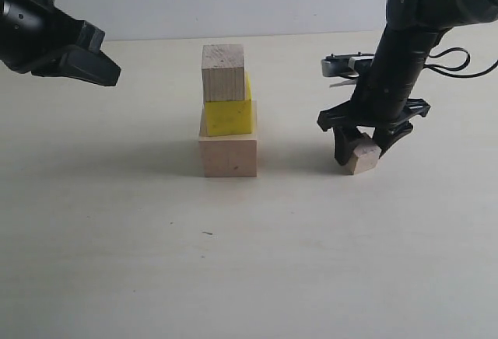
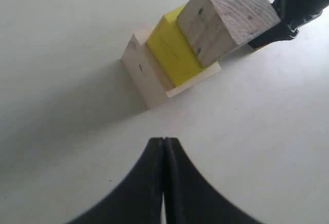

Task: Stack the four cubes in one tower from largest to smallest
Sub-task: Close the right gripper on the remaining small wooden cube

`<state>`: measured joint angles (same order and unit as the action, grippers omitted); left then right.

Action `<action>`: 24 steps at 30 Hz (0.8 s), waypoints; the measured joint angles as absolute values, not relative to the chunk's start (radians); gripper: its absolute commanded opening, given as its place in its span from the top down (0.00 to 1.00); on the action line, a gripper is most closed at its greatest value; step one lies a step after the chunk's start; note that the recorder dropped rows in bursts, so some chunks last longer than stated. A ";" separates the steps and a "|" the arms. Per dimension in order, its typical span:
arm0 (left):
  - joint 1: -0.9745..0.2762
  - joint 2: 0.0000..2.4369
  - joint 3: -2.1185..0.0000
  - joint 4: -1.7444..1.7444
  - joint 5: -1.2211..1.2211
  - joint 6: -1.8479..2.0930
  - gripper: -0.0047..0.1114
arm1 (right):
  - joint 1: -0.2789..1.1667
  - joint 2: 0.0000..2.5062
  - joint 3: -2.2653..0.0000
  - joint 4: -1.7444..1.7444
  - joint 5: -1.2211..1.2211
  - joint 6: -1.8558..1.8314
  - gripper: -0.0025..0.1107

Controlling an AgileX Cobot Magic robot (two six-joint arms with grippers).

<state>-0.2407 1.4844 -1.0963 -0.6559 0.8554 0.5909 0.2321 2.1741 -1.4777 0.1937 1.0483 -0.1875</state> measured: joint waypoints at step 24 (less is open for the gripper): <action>-0.241 1.484 -1.096 -0.650 0.855 0.593 0.96 | 0.232 2.180 -1.478 0.183 1.022 -0.233 0.71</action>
<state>-0.2407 1.4844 -1.0963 -0.6501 0.8554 0.5928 0.2321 2.1803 -1.4777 0.1835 1.0224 -0.2331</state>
